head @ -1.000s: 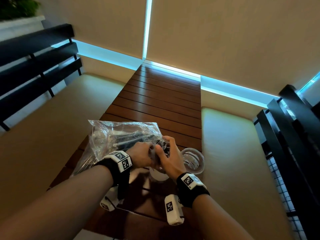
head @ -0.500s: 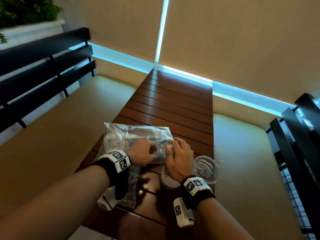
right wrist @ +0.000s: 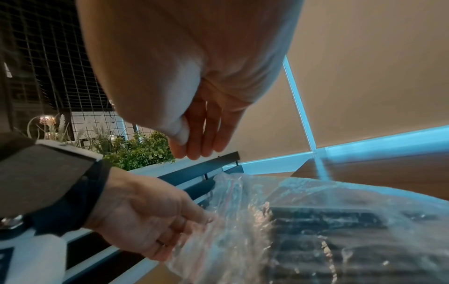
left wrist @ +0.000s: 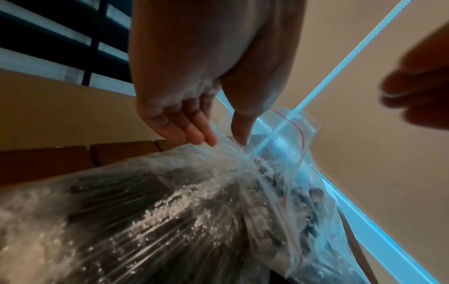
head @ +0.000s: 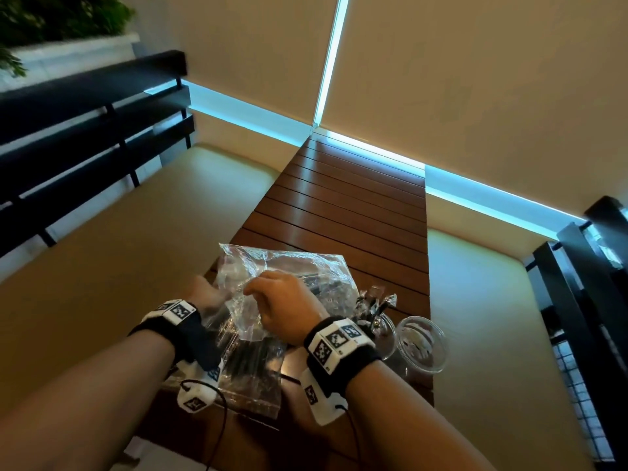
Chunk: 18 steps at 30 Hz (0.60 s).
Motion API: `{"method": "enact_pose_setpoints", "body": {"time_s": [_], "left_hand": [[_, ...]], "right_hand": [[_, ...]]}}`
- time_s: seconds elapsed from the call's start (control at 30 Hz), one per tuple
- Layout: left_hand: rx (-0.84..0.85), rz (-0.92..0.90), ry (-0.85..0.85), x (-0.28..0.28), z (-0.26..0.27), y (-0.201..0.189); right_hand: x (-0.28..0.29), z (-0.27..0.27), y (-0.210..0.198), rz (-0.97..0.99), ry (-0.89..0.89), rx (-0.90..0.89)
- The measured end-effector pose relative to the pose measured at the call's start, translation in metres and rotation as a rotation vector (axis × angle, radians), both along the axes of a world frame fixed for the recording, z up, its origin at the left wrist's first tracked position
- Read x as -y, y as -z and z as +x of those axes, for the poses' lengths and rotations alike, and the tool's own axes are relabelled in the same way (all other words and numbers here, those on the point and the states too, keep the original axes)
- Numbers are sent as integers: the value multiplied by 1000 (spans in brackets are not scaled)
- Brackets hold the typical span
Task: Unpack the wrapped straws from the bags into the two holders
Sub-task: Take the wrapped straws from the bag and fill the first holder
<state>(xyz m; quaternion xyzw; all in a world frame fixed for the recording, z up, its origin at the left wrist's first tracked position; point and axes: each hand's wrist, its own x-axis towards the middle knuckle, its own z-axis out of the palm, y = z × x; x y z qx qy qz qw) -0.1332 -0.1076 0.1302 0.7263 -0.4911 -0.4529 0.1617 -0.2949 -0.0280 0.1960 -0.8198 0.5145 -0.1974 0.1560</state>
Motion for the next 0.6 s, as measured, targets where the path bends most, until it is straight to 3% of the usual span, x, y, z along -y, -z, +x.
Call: {"method": "enact_pose_setpoints", "body": {"time_s": [0.17, 0.33, 0.4, 0.5, 0.6], "left_hand": [[-116, -57, 95, 7, 5, 9], [-635, -13, -88, -11, 1, -26], [-734, 8, -114, -12, -2, -35], [-724, -29, -72, -11, -6, -50], [-675, -33, -24, -10, -11, -57]], "right_hand": [[11, 26, 8, 71, 7, 67], [32, 34, 6, 235, 238, 184], [43, 28, 8, 263, 306, -13], [60, 16, 13, 187, 337, -354], [73, -1, 10, 186, 336, -485]]}}
